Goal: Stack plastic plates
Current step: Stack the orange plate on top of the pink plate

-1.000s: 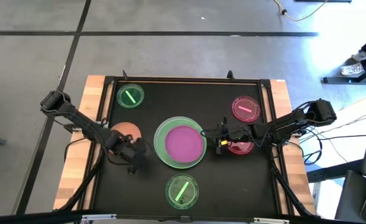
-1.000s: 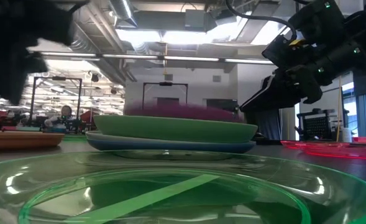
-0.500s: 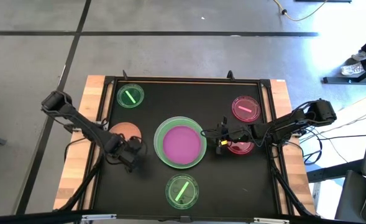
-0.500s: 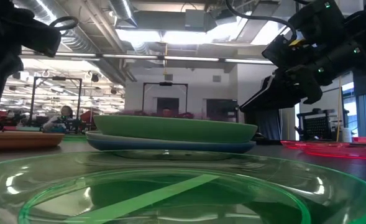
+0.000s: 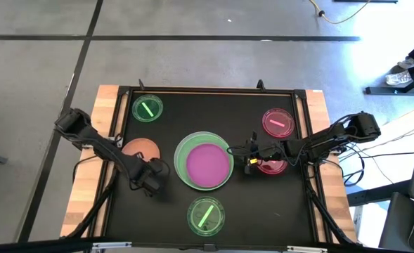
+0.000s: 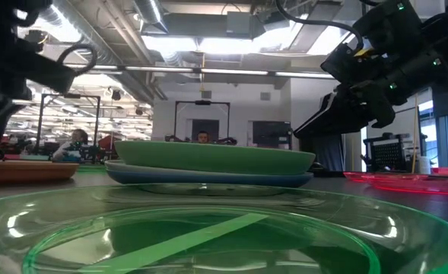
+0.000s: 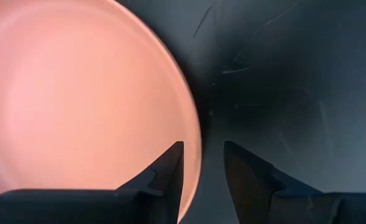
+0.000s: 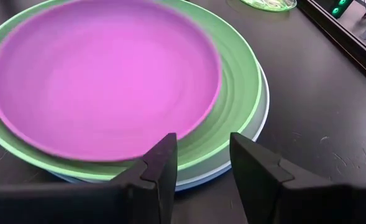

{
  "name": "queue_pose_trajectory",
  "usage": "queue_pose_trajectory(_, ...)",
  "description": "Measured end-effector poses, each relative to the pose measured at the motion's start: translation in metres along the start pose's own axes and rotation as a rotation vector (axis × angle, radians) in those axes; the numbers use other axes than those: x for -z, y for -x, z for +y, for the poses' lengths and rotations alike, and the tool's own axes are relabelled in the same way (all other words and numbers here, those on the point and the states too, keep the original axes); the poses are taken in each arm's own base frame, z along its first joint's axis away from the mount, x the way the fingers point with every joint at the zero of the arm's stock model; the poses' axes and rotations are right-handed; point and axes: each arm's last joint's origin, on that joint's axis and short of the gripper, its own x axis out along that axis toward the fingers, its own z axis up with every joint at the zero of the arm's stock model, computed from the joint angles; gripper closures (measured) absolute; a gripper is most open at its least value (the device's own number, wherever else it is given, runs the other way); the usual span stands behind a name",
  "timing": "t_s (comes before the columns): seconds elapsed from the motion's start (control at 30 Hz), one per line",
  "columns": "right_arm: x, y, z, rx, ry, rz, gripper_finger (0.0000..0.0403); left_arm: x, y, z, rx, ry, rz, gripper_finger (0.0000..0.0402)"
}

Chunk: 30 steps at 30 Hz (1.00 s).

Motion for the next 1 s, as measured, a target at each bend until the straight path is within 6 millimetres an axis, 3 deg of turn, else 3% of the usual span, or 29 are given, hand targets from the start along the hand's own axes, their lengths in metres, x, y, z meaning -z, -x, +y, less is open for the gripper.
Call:
queue_pose_trajectory(0.27,0.0,0.0,0.0,0.0,0.0,0.0,0.0265,-0.002,-0.019,-0.006,-0.081,-0.025,0.045,0.03)
queue_pose_trajectory(0.53,0.0,0.0,0.0,0.0,0.0,0.0,0.0265,-0.002,-0.02,-0.005,-0.098,-0.051,0.043,0.0388)
queue_pose_trajectory(0.7,0.0,0.0,0.0,0.0,0.0,0.0,0.0265,-0.001,-0.019,-0.002,-0.139,-0.06,0.043,0.0391)
queue_pose_trajectory(0.83,0.0,0.0,0.0,0.001,0.0,0.0,0.0265,-0.006,-0.003,-0.003,-0.212,-0.075,0.01,0.0396)
queue_pose_trajectory(1.0,0.0,0.0,0.0,0.001,0.0,0.0,0.0265,-0.018,0.034,-0.01,-0.28,-0.131,-0.111,0.0393)
